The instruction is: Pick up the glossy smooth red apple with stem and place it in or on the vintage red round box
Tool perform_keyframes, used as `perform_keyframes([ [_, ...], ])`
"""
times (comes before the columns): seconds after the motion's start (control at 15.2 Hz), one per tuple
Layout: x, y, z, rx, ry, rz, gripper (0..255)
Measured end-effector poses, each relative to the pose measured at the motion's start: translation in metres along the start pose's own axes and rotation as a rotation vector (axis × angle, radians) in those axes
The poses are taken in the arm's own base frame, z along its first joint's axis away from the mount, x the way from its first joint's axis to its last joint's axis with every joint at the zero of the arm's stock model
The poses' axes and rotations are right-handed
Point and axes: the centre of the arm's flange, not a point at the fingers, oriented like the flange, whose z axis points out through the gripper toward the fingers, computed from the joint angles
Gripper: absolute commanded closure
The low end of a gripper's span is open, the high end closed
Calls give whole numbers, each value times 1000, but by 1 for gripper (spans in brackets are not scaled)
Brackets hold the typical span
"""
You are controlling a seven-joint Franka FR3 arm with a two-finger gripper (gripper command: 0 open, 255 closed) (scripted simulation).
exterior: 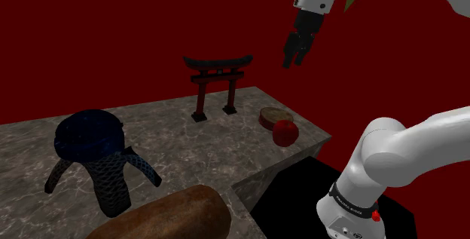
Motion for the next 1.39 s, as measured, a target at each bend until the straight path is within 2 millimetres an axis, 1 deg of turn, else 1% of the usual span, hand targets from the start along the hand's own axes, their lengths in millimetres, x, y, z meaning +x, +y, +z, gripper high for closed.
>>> perform_keyframes([
  [0.07, 0, 0, 0, 0, 0, 0, 0],
  [0.13, -3, 3, 5, 0, 2, -11, 0],
  [0.2, -8, 6, 13, 1, 5, -28, 0],
  [0.33, -17, 14, 36, 3, 11, -71, 0],
  [0.4, -20, 20, 43, 4, 15, -93, 0],
  [0.59, -34, 36, 81, 7, 25, -165, 0],
  [0.66, -35, 39, 92, 7, 29, -189, 0],
  [0.79, -46, 46, 115, 9, 37, -236, 0],
  [0.92, -51, 58, 138, 11, 44, -284, 0],
  [0.99, -59, 66, 154, 13, 49, -307, 0],
  [1.06, -61, 73, 165, 14, 52, -332, 0],
  [1.19, -63, 78, 179, 14, 57, -361, 0],
  [1.39, -65, 79, 196, 15, 58, -370, 0],
])
